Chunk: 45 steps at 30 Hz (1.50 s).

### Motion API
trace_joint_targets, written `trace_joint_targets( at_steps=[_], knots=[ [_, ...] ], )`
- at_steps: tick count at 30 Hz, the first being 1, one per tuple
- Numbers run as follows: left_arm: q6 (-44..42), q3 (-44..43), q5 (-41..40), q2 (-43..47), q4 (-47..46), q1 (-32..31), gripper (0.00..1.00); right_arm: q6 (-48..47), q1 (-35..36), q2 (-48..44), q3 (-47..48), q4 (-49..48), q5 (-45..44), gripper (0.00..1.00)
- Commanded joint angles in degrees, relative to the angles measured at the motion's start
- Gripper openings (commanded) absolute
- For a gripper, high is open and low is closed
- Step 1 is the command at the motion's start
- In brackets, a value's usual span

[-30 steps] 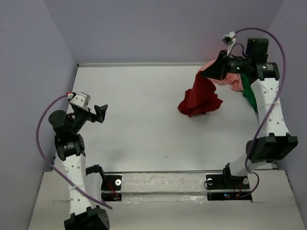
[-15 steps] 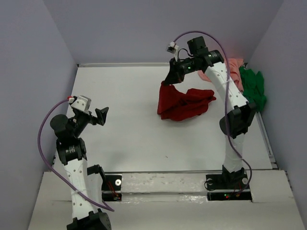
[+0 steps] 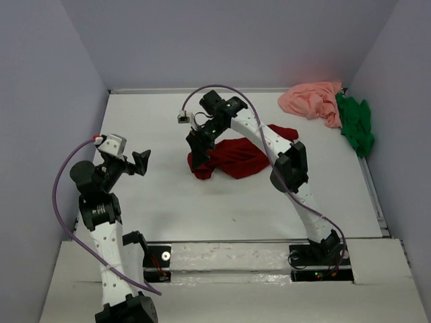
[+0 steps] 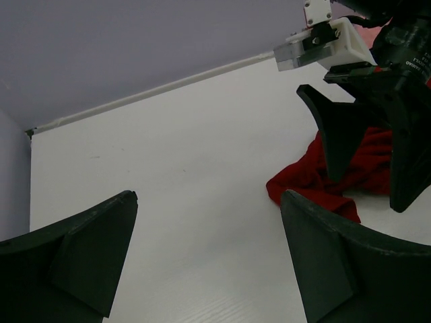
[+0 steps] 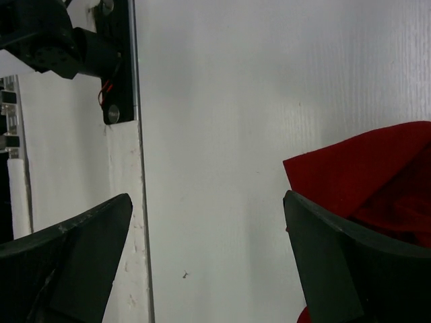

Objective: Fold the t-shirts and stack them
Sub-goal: Move the tshirt to the center of the board, then flatten out the tshirt

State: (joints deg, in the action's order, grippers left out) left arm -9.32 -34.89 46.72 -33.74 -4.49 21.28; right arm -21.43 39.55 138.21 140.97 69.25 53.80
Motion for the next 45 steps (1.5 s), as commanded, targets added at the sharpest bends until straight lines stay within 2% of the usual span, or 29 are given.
trace_joint_targets(
  at_steps=[1,6,9,12,18,21,25,33,42,44,45],
  knots=[
    [0.62,0.79,1.44,-0.28,-3.33,0.61,0.99,-2.48,-0.61,-3.64,2.83,1.15,-6.14,1.0],
    [1.15,1.06,3.99,-1.07,-3.77,0.61,0.99,-0.99,-4.21,-15.04,-6.21,-5.08,-15.73,1.0],
    [2.38,0.45,5.57,-2.91,-4.73,0.52,0.99,1.03,-7.37,-23.47,-15.35,-11.58,-30.1,1.0],
    [3.08,-1.4,7.16,-5.89,-4.91,0.35,0.99,2.01,-11.24,-30.6,-25.01,-16.69,-38.47,0.98],
    [-0.42,-6.49,6.64,-14.24,-1.85,-5.35,0.99,4.29,-21.69,-40.38,-43.9,-27.57,-40.7,0.94],
    [-2.54,-9.05,2.86,-15.92,0.27,-8.44,0.99,3.33,-24.69,-40.83,-47.79,-30.14,-42.37,0.91],
    [-3.42,-8.18,1.97,-15.4,0.45,-9.5,0.99,3.59,-26.81,-37.06,-48.95,-30.75,-42.81,0.89],
    [-4.65,-4.22,0.39,-12.23,0.45,-9.59,0.99,3.85,-30.23,-27.14,-43.77,-30.76,-47.2,0.87],
    [-4.91,-4.39,0.39,-12.58,0.45,-9.59,0.99,4.82,-35.15,-21.93,-39.72,-30.67,-49.5,0.83],
    [-5.09,-4.22,0.48,-12.76,0.45,-9.59,0.99,4.73,-35.16,-21.58,-39.54,-30.58,-49.67,0.78],
    [-5.09,-4.22,0.57,-12.84,0.45,-9.5,0.99,4.64,-35.68,-21.49,-39.71,-30.58,-49.58,0.69]
  ],
)
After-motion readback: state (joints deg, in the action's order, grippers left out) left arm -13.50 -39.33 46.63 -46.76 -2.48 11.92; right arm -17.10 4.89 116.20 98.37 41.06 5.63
